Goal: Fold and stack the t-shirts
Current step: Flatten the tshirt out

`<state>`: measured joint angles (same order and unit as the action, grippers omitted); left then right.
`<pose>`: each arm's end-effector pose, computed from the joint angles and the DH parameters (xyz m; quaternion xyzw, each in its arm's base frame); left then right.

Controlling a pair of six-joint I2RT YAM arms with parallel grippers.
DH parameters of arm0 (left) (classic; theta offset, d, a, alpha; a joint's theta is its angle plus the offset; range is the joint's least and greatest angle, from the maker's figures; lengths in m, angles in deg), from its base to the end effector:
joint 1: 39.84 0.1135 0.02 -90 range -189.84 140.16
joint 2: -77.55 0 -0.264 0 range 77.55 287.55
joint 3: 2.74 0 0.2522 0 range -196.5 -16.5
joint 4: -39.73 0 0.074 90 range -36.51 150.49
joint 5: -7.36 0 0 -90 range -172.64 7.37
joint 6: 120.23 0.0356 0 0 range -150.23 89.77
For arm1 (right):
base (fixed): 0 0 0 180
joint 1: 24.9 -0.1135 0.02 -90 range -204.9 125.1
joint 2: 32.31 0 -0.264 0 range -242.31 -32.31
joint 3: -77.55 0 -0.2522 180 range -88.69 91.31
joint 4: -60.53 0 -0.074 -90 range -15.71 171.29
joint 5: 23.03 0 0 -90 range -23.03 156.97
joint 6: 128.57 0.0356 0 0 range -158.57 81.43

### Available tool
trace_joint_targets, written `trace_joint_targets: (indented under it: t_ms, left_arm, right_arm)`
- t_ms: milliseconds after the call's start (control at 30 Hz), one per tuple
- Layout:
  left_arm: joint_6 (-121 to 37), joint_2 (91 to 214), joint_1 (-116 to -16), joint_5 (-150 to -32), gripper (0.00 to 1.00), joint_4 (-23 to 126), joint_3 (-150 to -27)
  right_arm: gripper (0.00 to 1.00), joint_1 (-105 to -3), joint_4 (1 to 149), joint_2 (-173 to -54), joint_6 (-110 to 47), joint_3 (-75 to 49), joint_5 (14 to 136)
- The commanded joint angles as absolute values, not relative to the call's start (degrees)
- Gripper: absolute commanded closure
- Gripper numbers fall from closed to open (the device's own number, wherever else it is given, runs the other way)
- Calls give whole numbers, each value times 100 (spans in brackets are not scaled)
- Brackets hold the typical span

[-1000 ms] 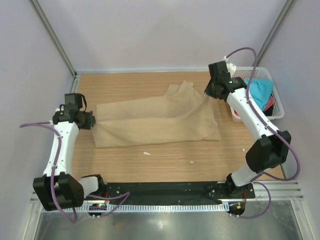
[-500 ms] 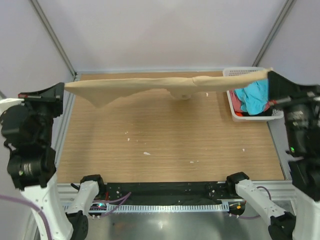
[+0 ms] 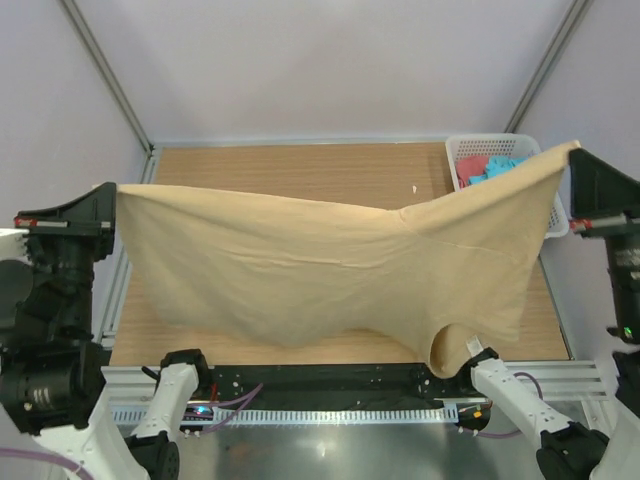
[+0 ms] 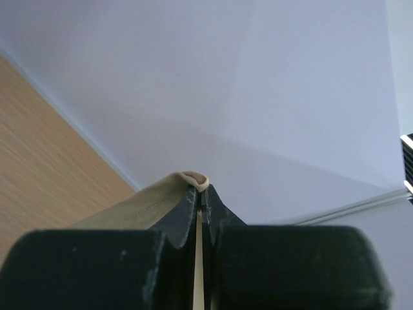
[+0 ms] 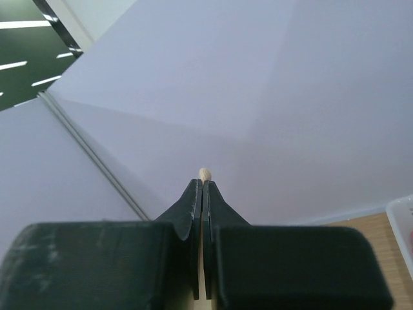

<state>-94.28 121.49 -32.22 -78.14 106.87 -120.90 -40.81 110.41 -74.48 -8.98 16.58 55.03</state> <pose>0.0067 0.0037 0.5529 -0.4112 0.5191 -0.3311 0.6722 -0.0185 -0.0129 0.5857 0.1499 0.5056 0.2778 0.8030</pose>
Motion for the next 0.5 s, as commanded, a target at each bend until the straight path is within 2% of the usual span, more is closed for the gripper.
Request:
trace_joint_targets:
  t_ms: [0, 100, 233, 367, 467]
  left_arm:
    - [-9123, 12421, -3211, -7806, 100, 10071, -11390]
    - [-8930, 12772, -3211, -7702, 100, 9500, -10914]
    - [-8824, 13633, -3211, -7526, 100, 8944, -11247]
    - [-8859, 14388, -3211, -7560, 100, 8215, -11957]
    - [-8876, 14671, -3211, -7490, 100, 8240, -12598]
  right_arm:
    - [99, -4055, 10717, -8318, -1211, 1258, 5616]
    - [99, -4055, 10102, -8766, -1474, 1072, 5520]
    - [99, -4046, 9364, -9838, -1922, 1553, 5405]
    - [99, -4055, 9301, -11137, -2248, 3079, 5362]
    - [99, -4055, 9388, -11657, -2398, 3994, 5405]
